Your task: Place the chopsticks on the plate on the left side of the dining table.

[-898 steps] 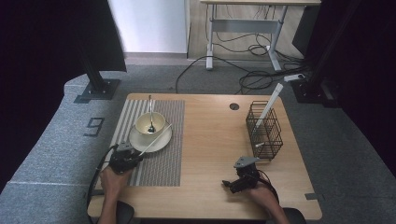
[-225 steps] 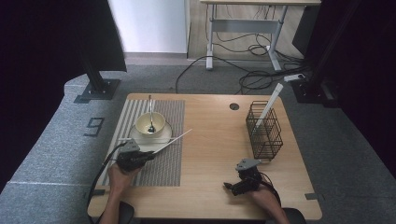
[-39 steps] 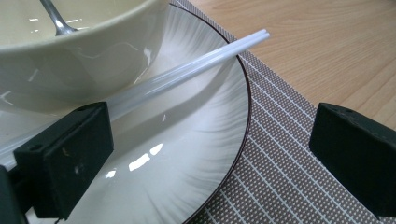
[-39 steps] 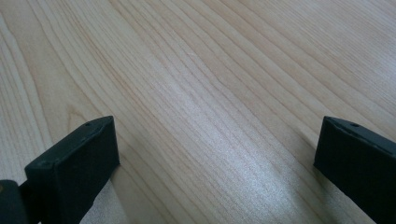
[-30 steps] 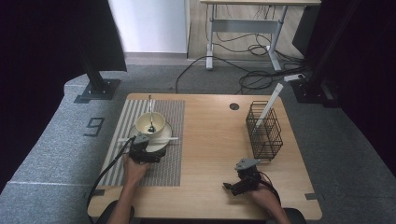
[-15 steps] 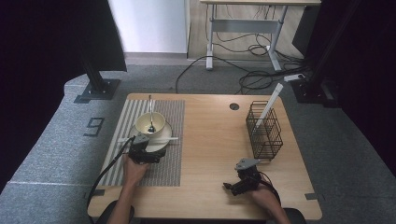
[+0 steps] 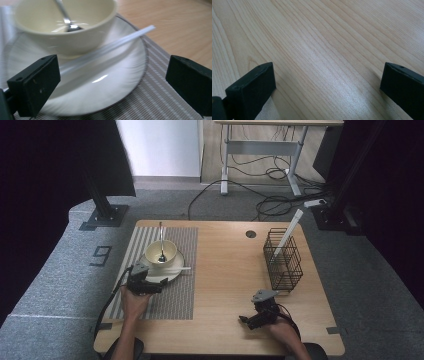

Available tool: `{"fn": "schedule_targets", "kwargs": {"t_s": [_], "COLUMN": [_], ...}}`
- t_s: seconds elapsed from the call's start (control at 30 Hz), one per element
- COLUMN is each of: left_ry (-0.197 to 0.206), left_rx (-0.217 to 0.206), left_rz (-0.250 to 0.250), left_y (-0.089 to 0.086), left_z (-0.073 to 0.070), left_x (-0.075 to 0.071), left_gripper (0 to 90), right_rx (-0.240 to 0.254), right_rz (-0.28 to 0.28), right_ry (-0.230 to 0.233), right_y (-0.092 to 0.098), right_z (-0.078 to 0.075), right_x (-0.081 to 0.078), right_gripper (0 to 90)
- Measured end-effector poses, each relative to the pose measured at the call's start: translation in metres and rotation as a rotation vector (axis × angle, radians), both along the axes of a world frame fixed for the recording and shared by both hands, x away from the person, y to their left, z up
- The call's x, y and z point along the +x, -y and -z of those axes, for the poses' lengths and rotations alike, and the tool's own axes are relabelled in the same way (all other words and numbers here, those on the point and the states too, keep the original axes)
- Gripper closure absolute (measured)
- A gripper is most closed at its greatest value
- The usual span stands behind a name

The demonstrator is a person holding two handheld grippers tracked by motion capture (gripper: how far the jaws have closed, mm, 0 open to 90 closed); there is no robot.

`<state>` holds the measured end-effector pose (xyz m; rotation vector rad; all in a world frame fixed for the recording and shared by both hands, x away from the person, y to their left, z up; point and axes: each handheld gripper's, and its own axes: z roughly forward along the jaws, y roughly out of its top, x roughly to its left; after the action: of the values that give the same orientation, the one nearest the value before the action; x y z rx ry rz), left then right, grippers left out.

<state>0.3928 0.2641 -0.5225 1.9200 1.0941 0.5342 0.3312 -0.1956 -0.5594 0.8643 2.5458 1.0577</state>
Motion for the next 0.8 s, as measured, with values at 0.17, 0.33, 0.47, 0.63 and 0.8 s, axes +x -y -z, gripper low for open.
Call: {"fn": "schedule_targets", "kwargs": {"t_s": [0.17,0.33,0.47,0.63,0.8], "left_ry": [0.023,0.030,0.027,-0.001,-0.021], "left_rx": [0.030,0.033,-0.001,-0.044,-0.054], "left_rz": [-0.096,-0.178,-0.219,-0.228,-0.225], "left_y": [-0.027,-0.050,-0.062,-0.069,-0.070], "left_z": [-0.003,0.001,0.006,0.014,0.017], "left_x": [-0.008,-0.013,-0.012,-0.005,0.001], "left_gripper": [0.0,0.0,0.0,0.0,0.0], "right_rx": [0.000,0.000,0.000,-0.001,-0.001], "right_rz": [0.000,0.000,0.000,-0.002,-0.002], "right_ry": [0.000,0.000,0.000,0.001,0.001], "right_y": [0.000,0.000,0.000,0.000,0.000], "right_z": [0.000,0.000,0.000,0.000,0.000], "right_x": [0.000,0.000,0.000,0.000,0.000], "right_gripper": [0.0,0.0,0.0,0.0,0.0]}}
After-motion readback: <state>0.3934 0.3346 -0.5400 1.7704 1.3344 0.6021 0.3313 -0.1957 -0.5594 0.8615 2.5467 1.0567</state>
